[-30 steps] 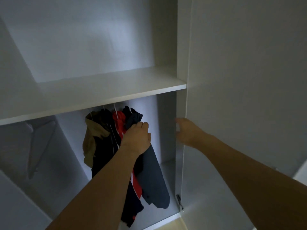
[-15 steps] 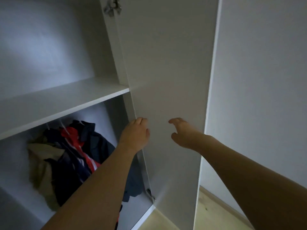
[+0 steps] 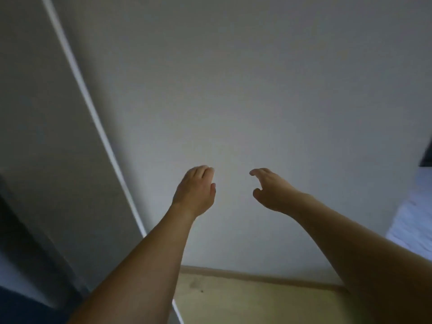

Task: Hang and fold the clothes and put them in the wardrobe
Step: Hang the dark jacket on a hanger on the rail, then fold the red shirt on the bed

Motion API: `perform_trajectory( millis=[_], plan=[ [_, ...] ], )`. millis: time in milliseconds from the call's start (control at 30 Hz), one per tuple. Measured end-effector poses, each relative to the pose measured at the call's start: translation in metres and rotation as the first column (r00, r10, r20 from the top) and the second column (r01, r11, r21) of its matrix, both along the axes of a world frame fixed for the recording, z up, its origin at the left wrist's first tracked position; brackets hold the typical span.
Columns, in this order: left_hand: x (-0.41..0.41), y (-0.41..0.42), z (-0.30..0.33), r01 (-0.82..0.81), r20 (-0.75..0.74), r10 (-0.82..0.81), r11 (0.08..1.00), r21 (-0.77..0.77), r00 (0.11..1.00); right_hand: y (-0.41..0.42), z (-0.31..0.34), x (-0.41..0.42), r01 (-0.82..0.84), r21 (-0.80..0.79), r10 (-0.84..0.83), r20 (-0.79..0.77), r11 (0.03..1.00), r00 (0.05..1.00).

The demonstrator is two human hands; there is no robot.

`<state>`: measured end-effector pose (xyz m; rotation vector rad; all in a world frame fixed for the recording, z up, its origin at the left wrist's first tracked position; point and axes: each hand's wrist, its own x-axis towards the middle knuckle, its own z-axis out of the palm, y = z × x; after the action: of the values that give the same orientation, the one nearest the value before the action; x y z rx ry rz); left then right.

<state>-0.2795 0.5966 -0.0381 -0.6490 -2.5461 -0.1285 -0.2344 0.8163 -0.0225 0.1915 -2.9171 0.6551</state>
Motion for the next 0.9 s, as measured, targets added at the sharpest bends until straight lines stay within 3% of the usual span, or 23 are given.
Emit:
perform_trajectory(
  millis=[133, 367, 567, 767, 900],
  plan=[
    [0.022, 0.161, 0.003, 0.133, -0.014, -0.132, 0.990, 0.046, 0.991, 0.155, 0.000, 0.052, 0.177, -0.023, -0.177, -0.021, 0.984, 0.984],
    [0.077, 0.411, -0.021, 0.386, 0.113, -0.390, 0.921, 0.054, 0.914, 0.372, -0.026, 0.151, 0.425, -0.040, -0.421, 0.074, 0.904, 0.904],
    [0.113, 0.565, -0.060, 0.509, 0.248, -0.495, 0.861, 0.008, 0.833, 0.507, -0.063, 0.229, 0.594, -0.042, -0.580, 0.170, 0.803, 0.797],
    [0.202, 0.738, -0.091, 0.654, 0.335, -0.615, 0.757, -0.004, 0.714, 0.658, -0.081, 0.331, 0.729, -0.048, -0.711, 0.187, 0.682, 0.678],
    [0.266, 0.855, -0.107, 0.663, 0.340, -0.626, 0.748, 0.010, 0.701, 0.764, -0.105, 0.405, 0.754, -0.059, -0.726, 0.234, 0.654, 0.647]
  ],
)
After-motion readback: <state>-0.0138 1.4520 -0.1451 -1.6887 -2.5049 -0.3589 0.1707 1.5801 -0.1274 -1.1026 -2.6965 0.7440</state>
